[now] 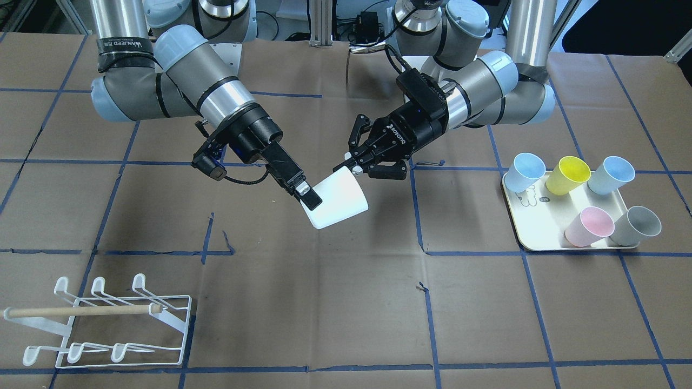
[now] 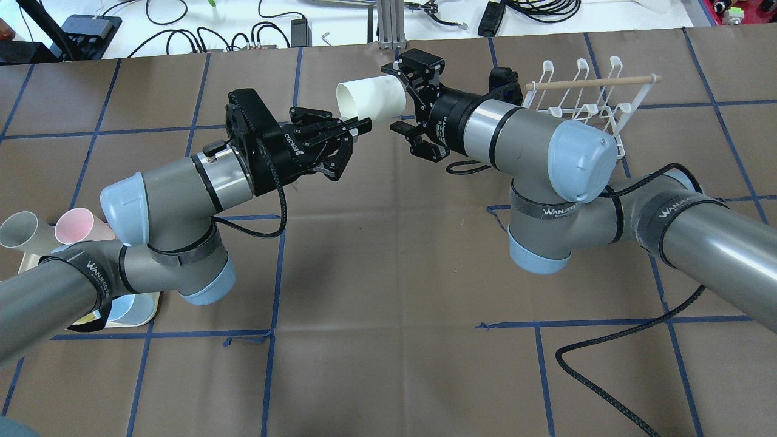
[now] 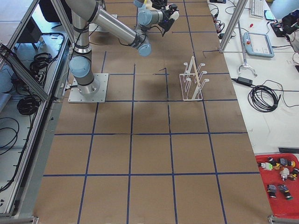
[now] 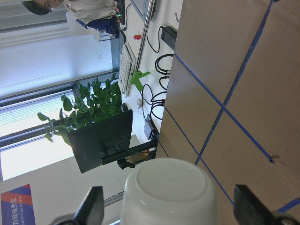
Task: Transfer IKEA cup to right arm and place on rack
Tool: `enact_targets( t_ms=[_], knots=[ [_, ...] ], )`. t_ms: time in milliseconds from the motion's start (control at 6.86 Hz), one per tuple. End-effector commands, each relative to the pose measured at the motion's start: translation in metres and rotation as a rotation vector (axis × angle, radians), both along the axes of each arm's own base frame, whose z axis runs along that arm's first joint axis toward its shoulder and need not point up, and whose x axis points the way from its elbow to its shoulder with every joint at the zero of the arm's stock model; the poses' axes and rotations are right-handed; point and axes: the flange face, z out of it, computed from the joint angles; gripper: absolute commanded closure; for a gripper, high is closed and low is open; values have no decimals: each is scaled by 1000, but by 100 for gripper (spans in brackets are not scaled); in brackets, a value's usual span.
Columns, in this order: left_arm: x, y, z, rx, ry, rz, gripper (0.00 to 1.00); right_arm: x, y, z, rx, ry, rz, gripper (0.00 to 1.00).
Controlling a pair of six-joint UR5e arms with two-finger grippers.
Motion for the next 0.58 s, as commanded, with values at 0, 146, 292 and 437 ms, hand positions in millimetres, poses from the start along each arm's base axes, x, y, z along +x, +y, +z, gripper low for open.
enact_targets(
  t_ms=[0,146,292,437],
  knots=[
    [0,0,1,0,1,2,100,2,-2,3,-7,-1,1,4],
    [0,-1,1,0,0,3,100,9,-4,2,4,-16,9,4],
    [0,-1,0,2,1,2,100,17,-8,0,14,-26,15,4],
    [0,-1,1,0,2,2,100,17,-10,0,13,-26,15,4]
  ],
)
